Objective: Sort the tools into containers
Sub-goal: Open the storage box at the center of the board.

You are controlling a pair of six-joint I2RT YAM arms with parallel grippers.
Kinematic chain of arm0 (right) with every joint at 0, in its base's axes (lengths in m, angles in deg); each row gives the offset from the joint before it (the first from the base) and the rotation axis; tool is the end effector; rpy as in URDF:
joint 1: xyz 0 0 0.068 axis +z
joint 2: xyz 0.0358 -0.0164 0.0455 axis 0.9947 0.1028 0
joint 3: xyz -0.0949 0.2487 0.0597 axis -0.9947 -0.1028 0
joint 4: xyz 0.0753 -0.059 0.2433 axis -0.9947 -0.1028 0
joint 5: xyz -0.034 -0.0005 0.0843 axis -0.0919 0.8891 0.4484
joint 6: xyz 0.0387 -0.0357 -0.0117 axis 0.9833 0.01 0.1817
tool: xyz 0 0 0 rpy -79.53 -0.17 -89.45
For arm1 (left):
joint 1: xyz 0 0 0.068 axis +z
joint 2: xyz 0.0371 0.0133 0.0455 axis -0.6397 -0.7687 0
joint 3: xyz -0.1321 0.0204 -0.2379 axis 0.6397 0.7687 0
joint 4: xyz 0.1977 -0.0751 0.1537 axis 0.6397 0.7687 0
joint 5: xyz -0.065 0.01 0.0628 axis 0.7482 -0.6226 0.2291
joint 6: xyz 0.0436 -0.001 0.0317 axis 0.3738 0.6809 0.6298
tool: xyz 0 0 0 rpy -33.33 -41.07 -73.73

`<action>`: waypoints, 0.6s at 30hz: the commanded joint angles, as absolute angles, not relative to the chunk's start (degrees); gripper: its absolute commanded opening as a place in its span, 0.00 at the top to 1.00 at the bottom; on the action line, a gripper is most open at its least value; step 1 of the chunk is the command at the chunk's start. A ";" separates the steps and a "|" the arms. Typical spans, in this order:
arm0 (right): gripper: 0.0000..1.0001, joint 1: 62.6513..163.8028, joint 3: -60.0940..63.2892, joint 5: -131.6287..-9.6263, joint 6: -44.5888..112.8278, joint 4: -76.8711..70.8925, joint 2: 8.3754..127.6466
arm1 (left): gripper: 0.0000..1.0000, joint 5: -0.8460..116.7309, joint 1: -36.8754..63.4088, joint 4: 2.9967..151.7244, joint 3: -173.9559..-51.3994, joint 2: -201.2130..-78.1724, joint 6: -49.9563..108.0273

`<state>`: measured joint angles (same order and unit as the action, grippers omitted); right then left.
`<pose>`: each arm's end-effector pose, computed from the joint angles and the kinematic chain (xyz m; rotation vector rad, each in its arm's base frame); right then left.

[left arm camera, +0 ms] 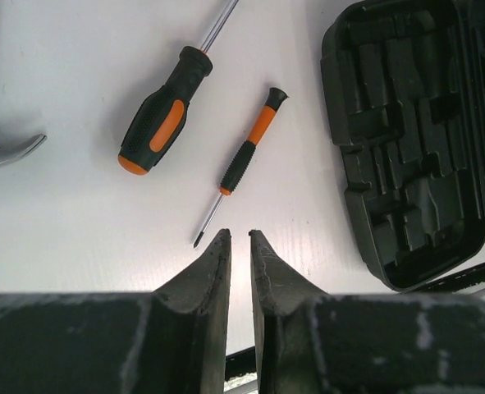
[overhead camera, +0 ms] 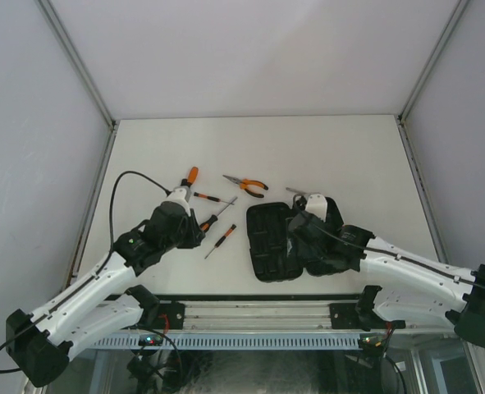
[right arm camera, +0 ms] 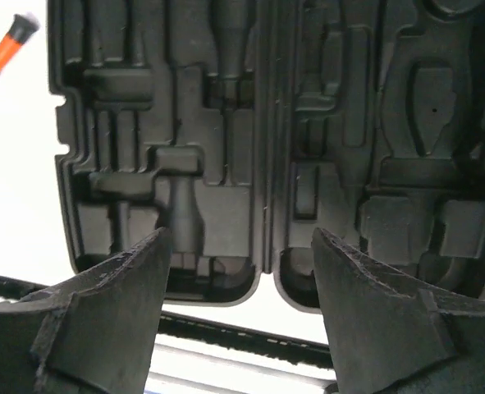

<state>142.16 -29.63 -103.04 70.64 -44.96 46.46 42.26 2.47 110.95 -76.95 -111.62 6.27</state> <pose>0.1158 0.1576 0.2452 -0.1595 2.4517 0.2086 0.1410 -0.1016 0.2466 -0.0065 2.3530 -0.4839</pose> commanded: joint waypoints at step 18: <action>0.41 123.83 -23.94 -90.88 55.41 -28.97 70.72 | 0.75 45.97 2.50 105.30 -76.69 -111.71 6.53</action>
